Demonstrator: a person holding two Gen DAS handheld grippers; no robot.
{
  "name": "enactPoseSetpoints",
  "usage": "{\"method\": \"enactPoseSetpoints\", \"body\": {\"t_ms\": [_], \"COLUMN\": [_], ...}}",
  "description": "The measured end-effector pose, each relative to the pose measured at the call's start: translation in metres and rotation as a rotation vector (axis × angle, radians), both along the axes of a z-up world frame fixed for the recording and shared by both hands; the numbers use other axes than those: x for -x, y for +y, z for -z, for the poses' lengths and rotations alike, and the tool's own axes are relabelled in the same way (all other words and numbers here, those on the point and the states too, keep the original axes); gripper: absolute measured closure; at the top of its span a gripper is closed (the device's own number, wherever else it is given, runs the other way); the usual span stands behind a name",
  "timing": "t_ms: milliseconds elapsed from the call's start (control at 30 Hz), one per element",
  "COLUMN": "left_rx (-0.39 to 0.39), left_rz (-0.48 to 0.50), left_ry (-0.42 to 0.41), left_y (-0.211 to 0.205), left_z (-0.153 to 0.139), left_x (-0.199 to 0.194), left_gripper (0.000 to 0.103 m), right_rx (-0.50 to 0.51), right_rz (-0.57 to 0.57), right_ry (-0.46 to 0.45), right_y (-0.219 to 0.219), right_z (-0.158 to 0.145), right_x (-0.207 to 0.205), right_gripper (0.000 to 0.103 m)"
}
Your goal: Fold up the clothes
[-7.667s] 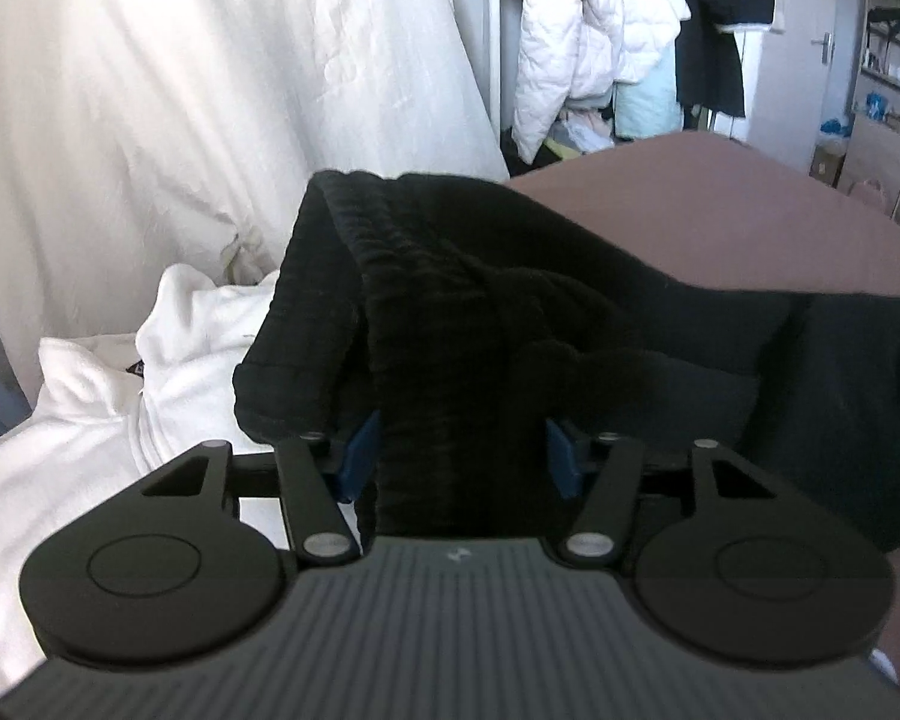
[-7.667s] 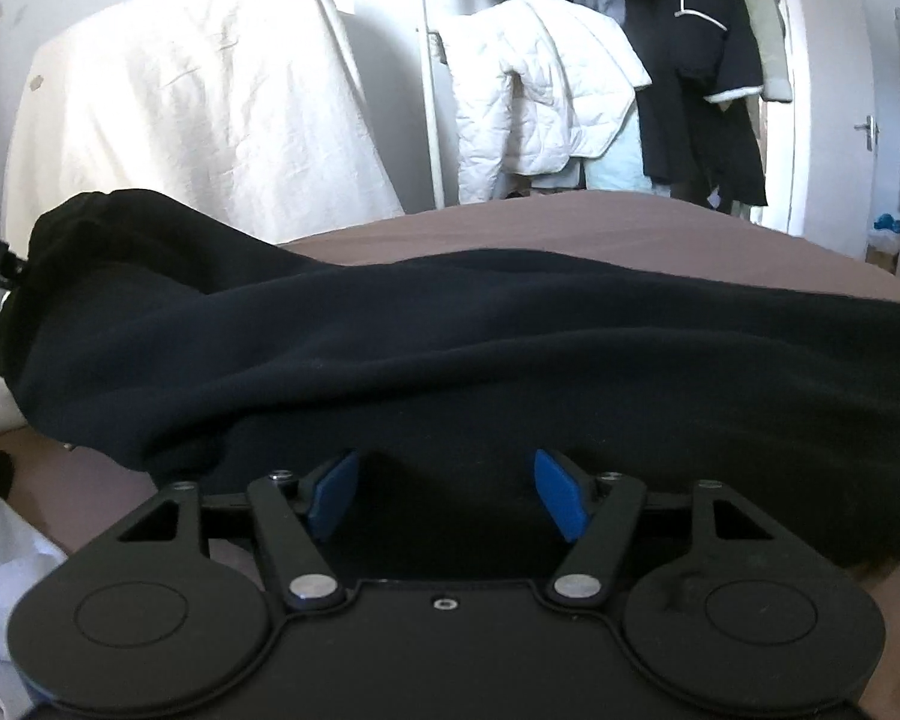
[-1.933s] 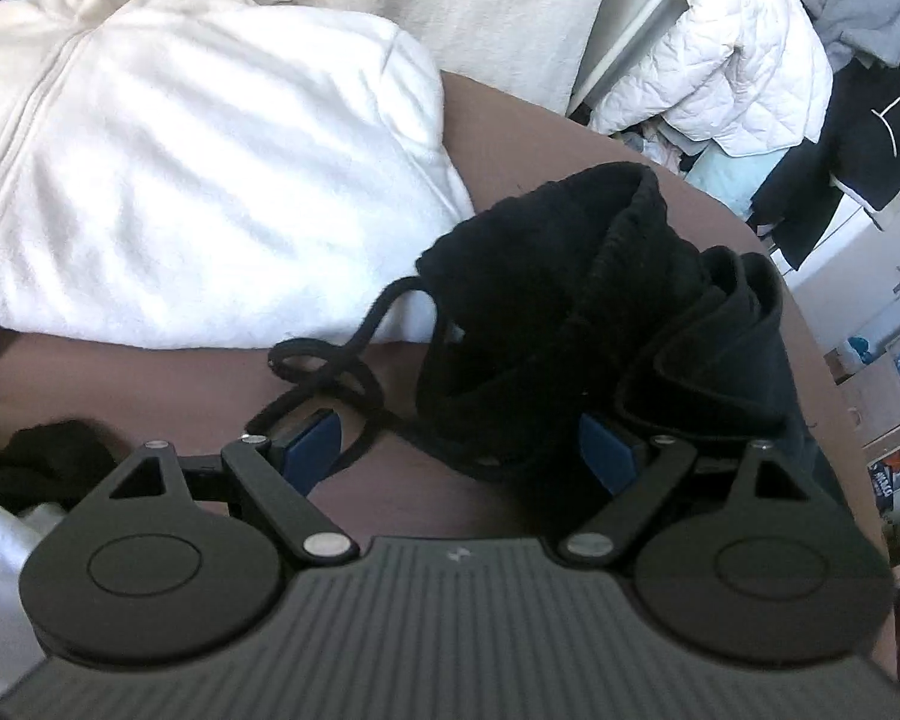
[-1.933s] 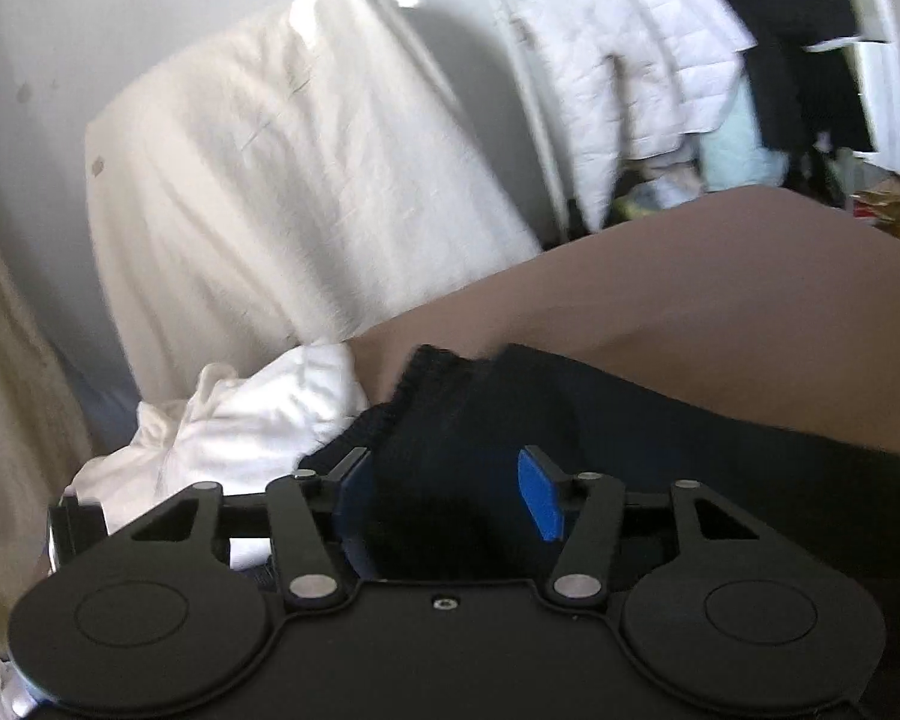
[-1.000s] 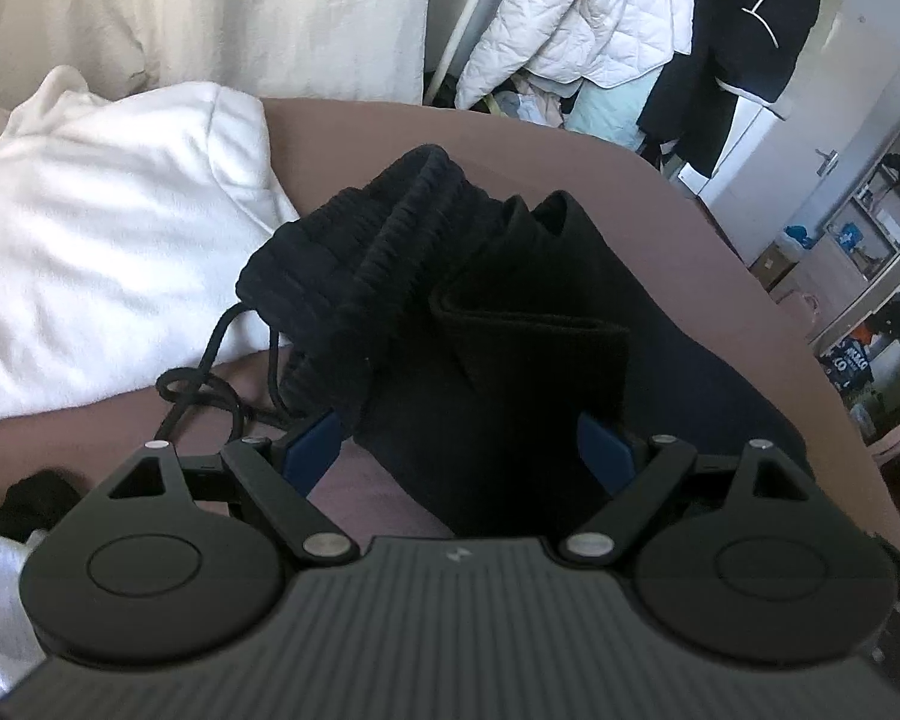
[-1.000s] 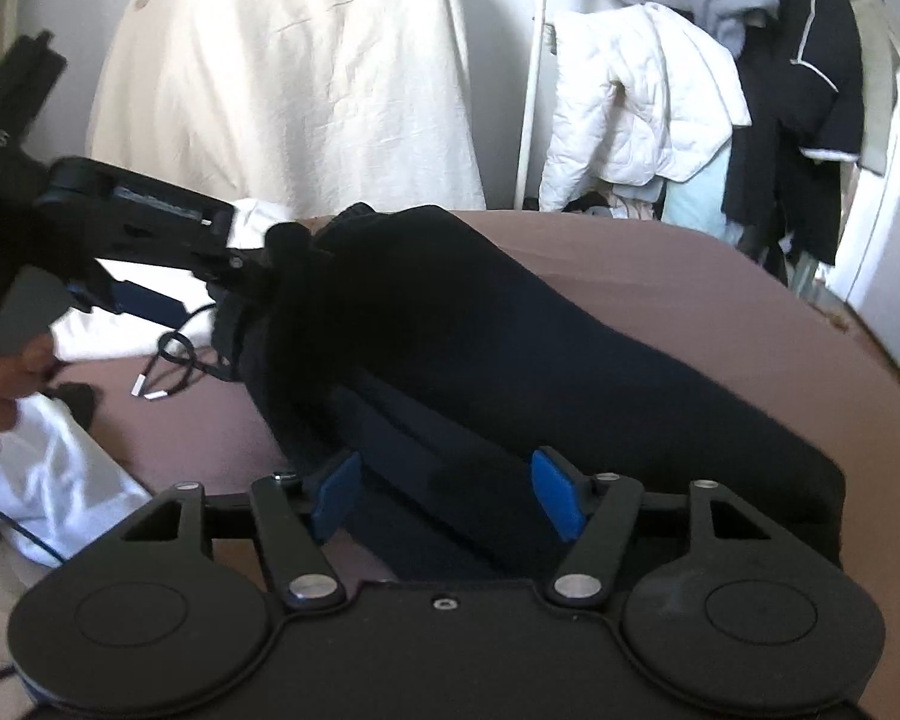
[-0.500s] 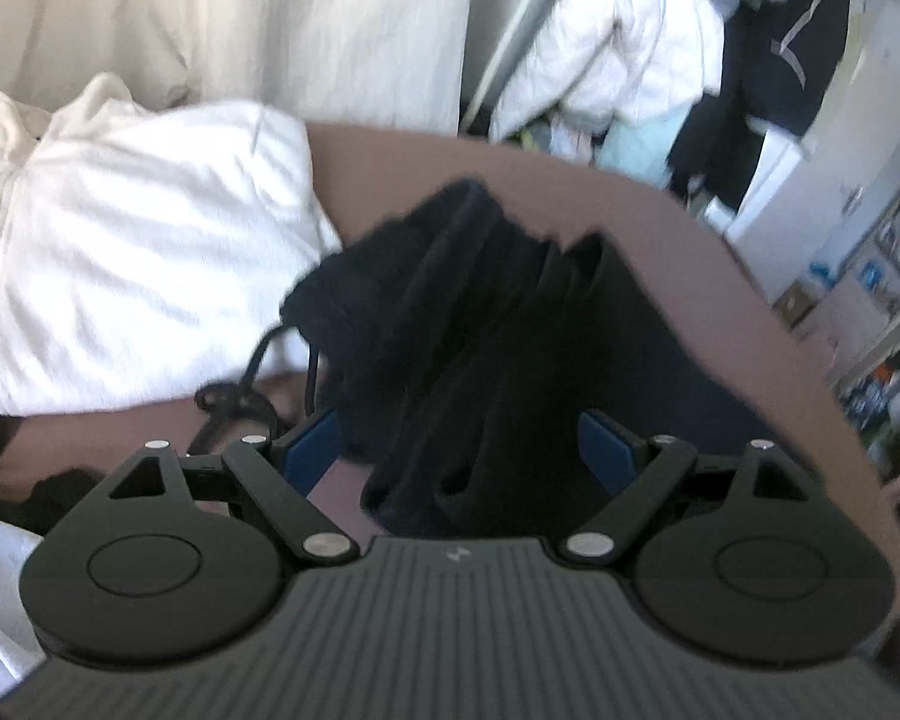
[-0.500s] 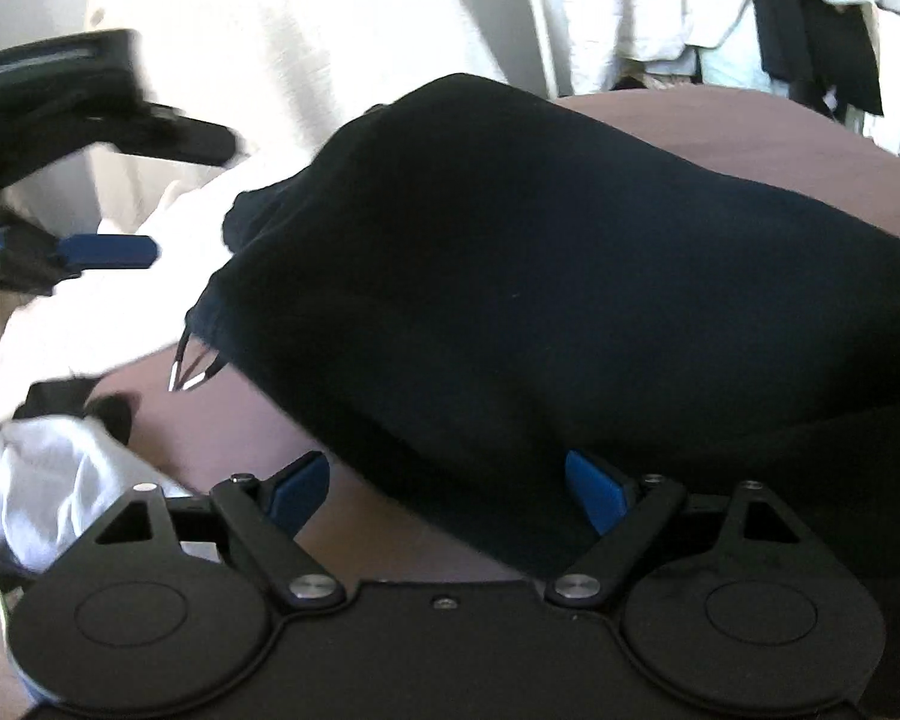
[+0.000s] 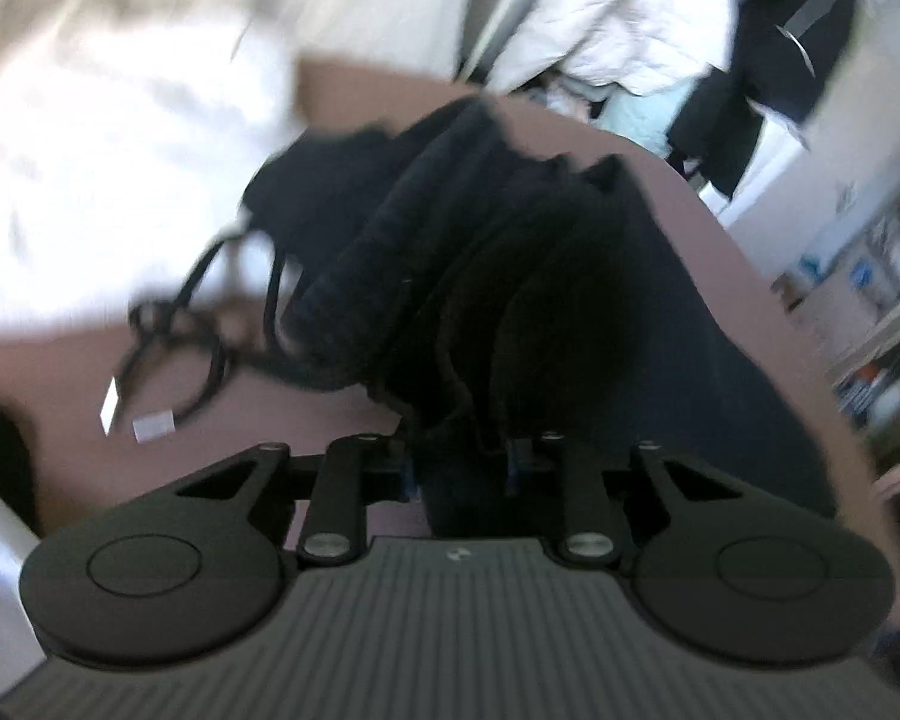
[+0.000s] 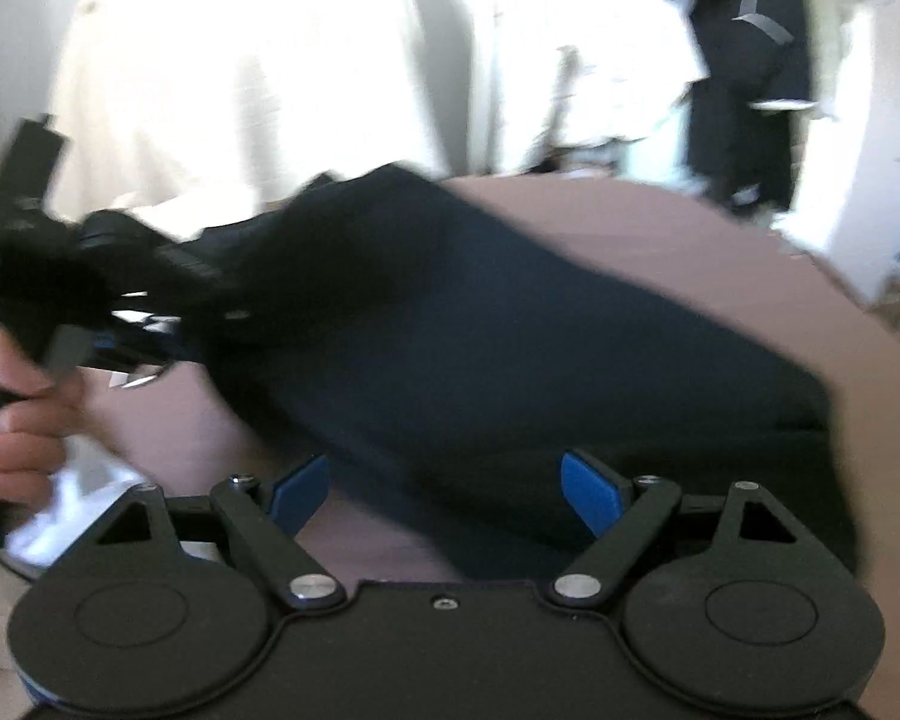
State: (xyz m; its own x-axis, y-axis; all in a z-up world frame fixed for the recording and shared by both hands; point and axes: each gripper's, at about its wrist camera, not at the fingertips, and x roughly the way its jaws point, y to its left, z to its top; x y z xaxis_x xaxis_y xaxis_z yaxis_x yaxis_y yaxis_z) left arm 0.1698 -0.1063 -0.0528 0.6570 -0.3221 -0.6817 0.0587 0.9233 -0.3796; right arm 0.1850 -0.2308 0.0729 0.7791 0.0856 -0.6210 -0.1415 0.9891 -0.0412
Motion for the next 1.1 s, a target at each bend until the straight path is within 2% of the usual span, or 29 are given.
{"method": "enactPoseSetpoints", "body": {"t_ms": [33,100,200,267,333,400,467,533,600,667,767,833,900,1033,1067,1100], "left_rx": [-0.035,-0.046,-0.013,-0.036,-0.082,-0.115,-0.110,-0.108,-0.078,-0.023,-0.049,-0.065,-0.074,-0.178,-0.174,-0.170], "left_rz": [0.003,-0.013,-0.030,-0.044,-0.045,-0.067,-0.108,-0.100,-0.062,-0.025,0.017,0.039,0.025,-0.048,-0.074,-0.100], "left_ry": [-0.017,-0.020,0.044,0.055,0.050,0.041,0.046,0.021,-0.004,-0.032,-0.069,-0.091,-0.099,-0.092,-0.086,-0.080], "left_y": [-0.007,-0.014,-0.012,-0.012,-0.016,-0.019,-0.016,-0.019,-0.020,-0.018,-0.030,-0.037,-0.039,-0.041,-0.036,-0.031], "left_z": [-0.004,-0.007,0.003,0.001,-0.006,-0.016,-0.023,-0.027,-0.028,-0.032,-0.034,-0.034,-0.027,-0.016,-0.014,-0.013], "left_x": [0.002,0.003,-0.002,-0.002,0.001,0.007,0.014,0.021,0.023,0.023,0.023,0.024,0.026,0.029,0.030,0.031], "left_gripper": [0.079,0.077,0.058,0.059,0.075,0.075,0.075,0.075,0.075,0.075,0.074,0.062,0.056,0.056,0.055,0.050], "right_rx": [-0.002,0.004,0.032,0.034,0.017,0.004,-0.012,-0.028,-0.025,-0.009,0.006,-0.004,-0.018,-0.045,-0.048,-0.051], "right_rz": [0.026,0.072,0.135,0.185,0.235,0.286,0.329,0.342,0.332,0.307,0.286,0.280,0.276,0.268,0.258,0.248], "right_ry": [-0.001,0.000,0.005,0.013,0.028,0.042,0.060,0.097,0.124,0.132,0.138,0.135,0.131,0.124,0.118,0.112], "right_y": [-0.004,-0.012,-0.023,-0.030,-0.054,-0.074,-0.092,-0.113,-0.144,-0.141,-0.147,-0.162,-0.188,-0.239,-0.245,-0.249], "right_z": [-0.001,-0.002,-0.001,0.000,0.002,0.004,0.006,0.003,0.006,0.006,0.015,0.025,0.043,0.078,0.082,0.085], "right_x": [-0.002,-0.011,-0.037,-0.054,-0.047,-0.052,-0.069,-0.032,-0.038,-0.028,-0.031,-0.027,-0.023,-0.014,-0.009,-0.003], "right_gripper": [0.015,0.015,0.015,0.015,0.015,0.015,0.015,0.015,0.015,0.015,0.015,0.015,0.015,0.015,0.015,0.015]}}
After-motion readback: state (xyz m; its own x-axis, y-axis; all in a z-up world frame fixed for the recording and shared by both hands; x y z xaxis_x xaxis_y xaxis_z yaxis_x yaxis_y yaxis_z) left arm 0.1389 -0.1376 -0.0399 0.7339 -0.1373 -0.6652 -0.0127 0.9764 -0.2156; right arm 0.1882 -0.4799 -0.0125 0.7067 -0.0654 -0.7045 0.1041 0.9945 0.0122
